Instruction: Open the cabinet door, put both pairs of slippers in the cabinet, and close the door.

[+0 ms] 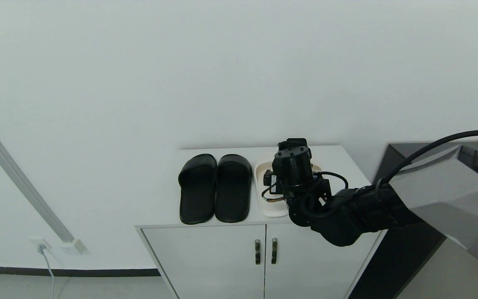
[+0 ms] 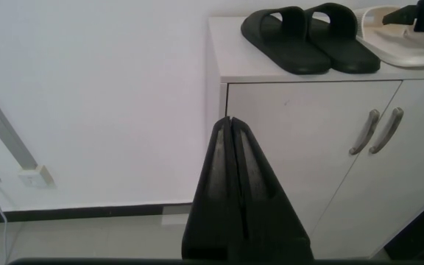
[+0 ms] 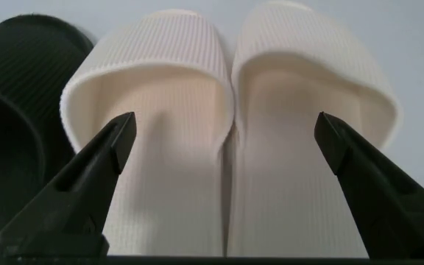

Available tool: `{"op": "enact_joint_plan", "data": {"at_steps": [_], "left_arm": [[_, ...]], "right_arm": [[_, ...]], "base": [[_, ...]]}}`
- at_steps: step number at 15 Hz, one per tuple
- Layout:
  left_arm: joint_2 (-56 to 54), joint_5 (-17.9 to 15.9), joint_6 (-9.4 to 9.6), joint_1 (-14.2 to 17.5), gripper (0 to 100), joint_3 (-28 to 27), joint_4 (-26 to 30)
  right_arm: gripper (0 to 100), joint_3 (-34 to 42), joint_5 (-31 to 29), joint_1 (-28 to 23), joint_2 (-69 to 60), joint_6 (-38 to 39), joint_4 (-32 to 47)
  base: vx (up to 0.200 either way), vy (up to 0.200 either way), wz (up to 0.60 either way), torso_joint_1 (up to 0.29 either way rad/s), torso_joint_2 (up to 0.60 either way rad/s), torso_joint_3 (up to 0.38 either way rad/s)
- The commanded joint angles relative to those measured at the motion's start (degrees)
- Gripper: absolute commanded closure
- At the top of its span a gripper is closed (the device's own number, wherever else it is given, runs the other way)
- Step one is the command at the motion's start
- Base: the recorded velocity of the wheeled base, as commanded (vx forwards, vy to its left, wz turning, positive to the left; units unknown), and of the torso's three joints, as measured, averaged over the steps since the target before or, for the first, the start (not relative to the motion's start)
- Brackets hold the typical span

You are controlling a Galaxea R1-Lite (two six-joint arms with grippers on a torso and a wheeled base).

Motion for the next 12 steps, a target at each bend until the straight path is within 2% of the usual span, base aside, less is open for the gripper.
{"op": "enact_joint_plan", "data": {"at_steps": [1,7,12], "left_arm": [[-0.1,0.0,-0.09,0.0,100,0.0,0.0],[0.0,0.0,-0.35,0.0,100,0.0,0.0],[0.0,0.0,-0.35,0.0,100,0.0,0.0]], "right_arm": [[0,-2.8,0.0,-1.0,2.0,-0.1,0.2],[0,-9.6,0.0,-3.2,6.5,-3.9,0.9],[0,-12.4,0.0,-4.8,8.2,-5.0,1.0]], "base": [[0.0,0.0,0.0,0.0,0.0,0.0],[0.0,0.0,0.0,0.0,0.0,0.0],[0.0,0.0,0.0,0.0,0.0,0.0]]}}
